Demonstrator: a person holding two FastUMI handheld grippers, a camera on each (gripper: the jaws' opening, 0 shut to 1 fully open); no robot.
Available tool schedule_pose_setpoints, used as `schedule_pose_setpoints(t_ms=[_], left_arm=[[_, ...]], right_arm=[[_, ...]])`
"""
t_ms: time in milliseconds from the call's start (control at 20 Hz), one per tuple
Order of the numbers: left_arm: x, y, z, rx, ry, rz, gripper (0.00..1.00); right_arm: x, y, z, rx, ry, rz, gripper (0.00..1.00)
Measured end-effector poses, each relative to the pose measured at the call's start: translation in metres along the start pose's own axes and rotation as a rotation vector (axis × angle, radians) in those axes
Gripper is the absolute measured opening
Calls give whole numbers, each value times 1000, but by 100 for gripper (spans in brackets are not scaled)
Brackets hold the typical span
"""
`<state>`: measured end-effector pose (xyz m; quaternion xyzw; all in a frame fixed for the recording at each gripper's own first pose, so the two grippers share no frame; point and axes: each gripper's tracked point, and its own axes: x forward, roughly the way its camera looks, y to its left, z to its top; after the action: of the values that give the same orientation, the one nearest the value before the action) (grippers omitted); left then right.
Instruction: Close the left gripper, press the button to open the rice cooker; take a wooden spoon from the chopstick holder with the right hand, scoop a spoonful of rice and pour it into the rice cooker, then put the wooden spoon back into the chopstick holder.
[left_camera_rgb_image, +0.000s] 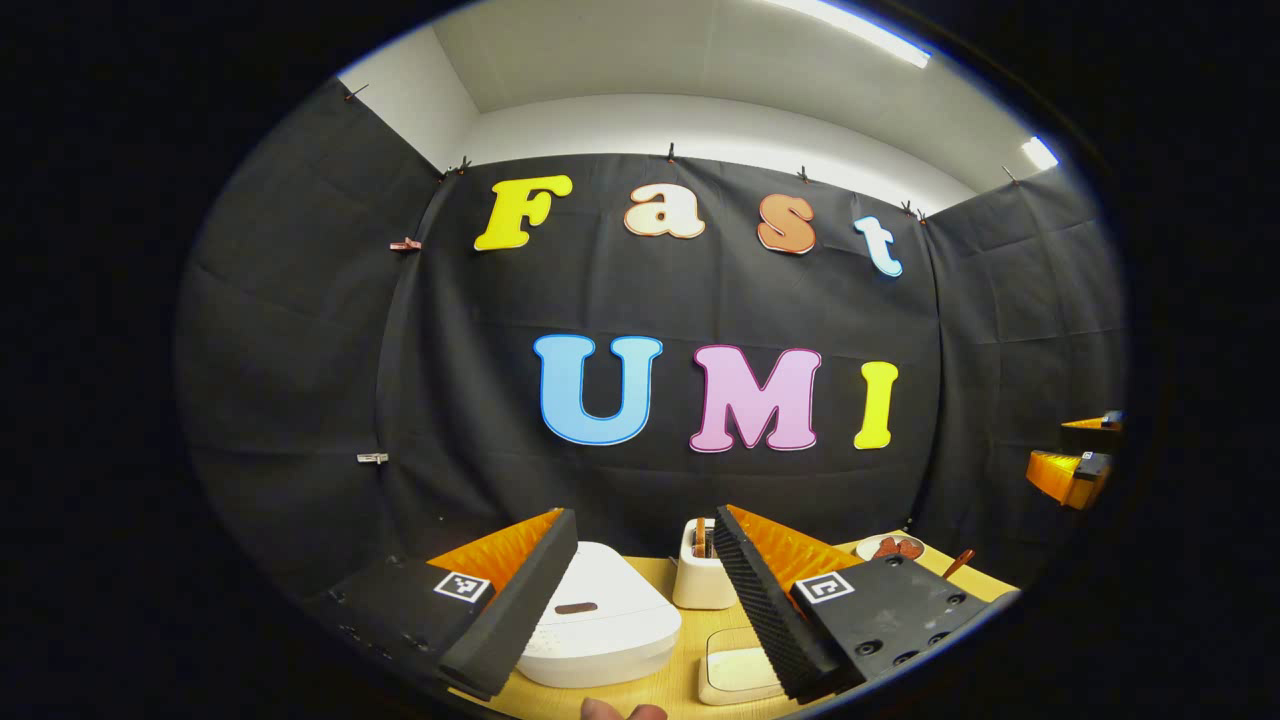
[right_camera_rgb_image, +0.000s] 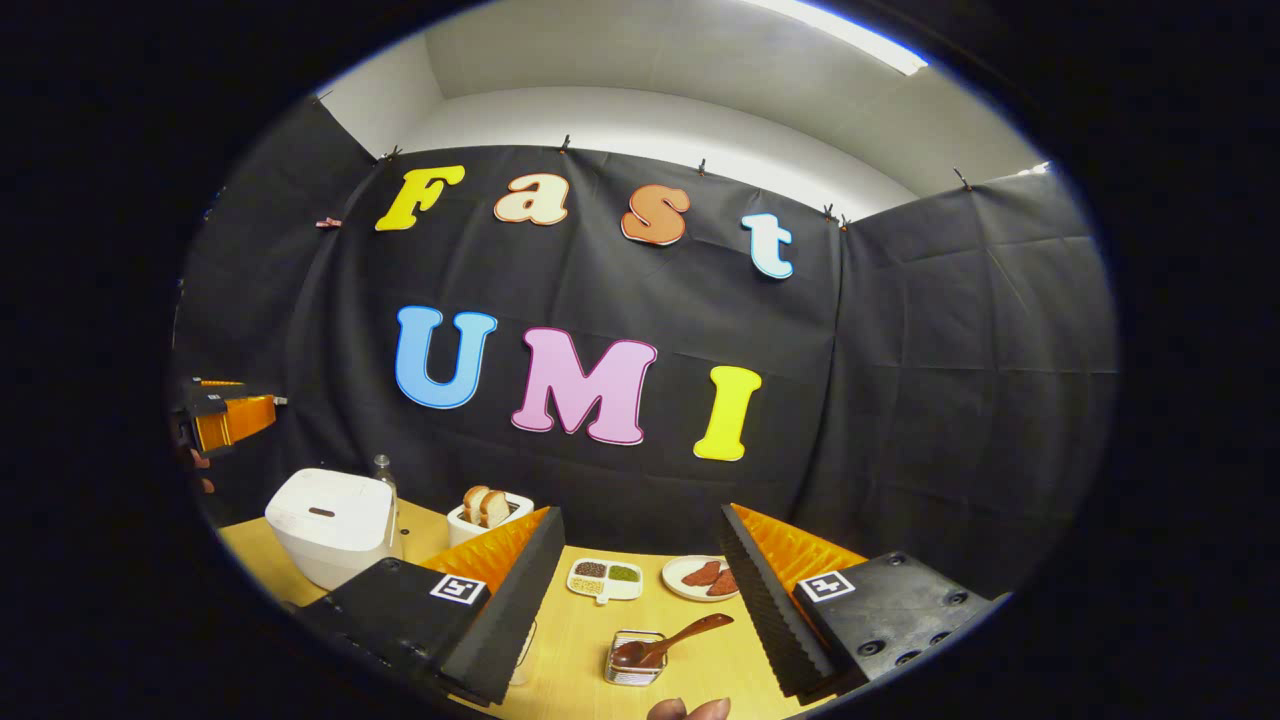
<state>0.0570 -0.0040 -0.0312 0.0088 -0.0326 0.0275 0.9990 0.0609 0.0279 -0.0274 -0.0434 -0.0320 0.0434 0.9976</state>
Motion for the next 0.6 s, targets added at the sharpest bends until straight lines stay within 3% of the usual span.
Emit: schedule_pose_setpoints(t_ms=[250,600], left_arm=[[0,0,0,22,5,20,95],[-12,37,1,78,29,91,95]], right_arm=[[1,1,-5,5,14,17,97],[-18,-3,-10,13,30,27,97]])
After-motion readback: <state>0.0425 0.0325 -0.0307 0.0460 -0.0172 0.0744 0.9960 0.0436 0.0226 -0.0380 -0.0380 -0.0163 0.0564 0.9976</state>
